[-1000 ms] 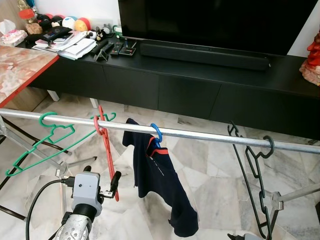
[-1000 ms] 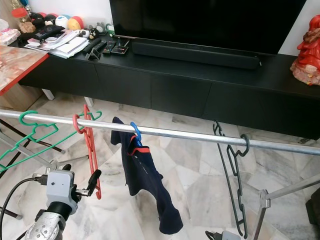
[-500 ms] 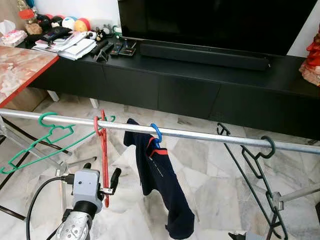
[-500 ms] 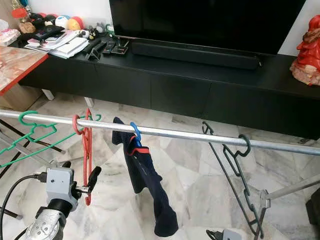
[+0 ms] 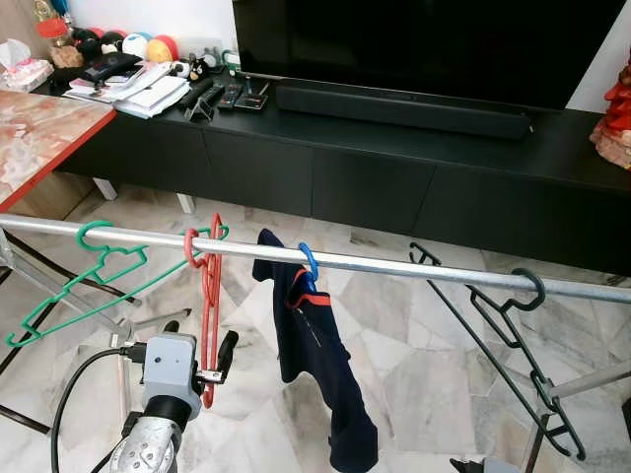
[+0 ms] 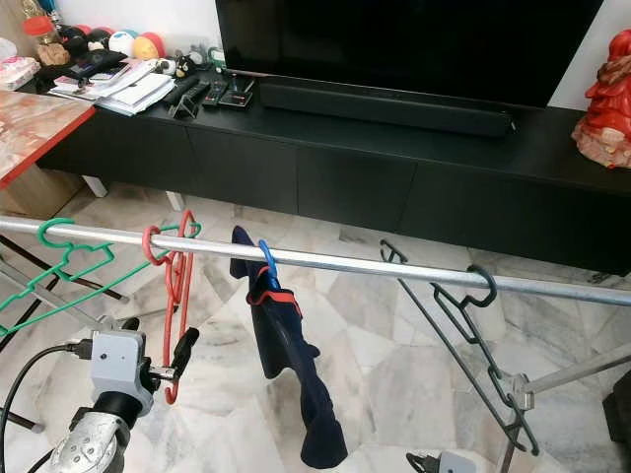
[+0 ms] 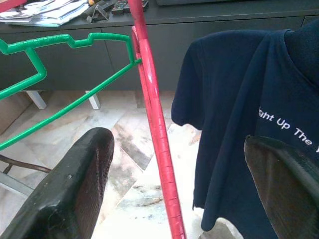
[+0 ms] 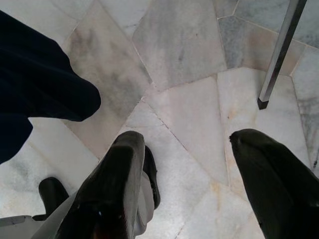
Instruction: Hang hanger
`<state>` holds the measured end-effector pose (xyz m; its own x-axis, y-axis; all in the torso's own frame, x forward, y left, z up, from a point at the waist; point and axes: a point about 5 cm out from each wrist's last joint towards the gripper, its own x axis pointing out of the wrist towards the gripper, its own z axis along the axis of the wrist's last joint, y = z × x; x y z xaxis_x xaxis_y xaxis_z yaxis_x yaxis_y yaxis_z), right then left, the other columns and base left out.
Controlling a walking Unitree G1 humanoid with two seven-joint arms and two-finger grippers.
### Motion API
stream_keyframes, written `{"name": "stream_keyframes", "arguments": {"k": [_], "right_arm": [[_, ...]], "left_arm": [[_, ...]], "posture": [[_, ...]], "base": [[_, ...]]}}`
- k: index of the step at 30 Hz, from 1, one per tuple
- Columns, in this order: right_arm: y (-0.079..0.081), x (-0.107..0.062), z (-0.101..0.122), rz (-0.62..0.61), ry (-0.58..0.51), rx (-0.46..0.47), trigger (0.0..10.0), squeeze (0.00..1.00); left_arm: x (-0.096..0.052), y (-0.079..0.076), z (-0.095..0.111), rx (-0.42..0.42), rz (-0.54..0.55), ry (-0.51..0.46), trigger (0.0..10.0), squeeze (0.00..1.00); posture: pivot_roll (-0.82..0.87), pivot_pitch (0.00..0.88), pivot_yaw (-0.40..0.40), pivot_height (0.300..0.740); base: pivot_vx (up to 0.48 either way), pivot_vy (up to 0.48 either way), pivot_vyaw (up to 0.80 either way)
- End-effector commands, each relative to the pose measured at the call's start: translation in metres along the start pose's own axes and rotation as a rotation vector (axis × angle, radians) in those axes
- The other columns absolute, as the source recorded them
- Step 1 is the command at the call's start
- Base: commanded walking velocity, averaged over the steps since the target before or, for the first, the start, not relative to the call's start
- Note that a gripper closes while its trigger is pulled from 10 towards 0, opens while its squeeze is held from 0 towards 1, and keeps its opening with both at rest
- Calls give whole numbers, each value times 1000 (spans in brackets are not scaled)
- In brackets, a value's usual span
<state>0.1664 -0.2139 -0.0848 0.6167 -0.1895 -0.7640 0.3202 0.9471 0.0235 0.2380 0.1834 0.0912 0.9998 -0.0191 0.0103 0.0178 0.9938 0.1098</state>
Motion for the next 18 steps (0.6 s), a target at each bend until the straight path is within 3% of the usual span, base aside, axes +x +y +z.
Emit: {"name": "stream_keyframes", "arguments": {"k": [1,18], "right_arm": [[-2,-2,-7,-3,19,-7,10000,0],[-2,-2,-6,2,19,-29,10000,0]], "left_arm": [[-1,3,-1,-9,9,8,10000,0],[-2,4,0,-10,13,1,10000,0]], "posture": [[-19,167,-4,740],[-19,170,-6,740]], "base": [[0,0,0],[0,0,0]]}}
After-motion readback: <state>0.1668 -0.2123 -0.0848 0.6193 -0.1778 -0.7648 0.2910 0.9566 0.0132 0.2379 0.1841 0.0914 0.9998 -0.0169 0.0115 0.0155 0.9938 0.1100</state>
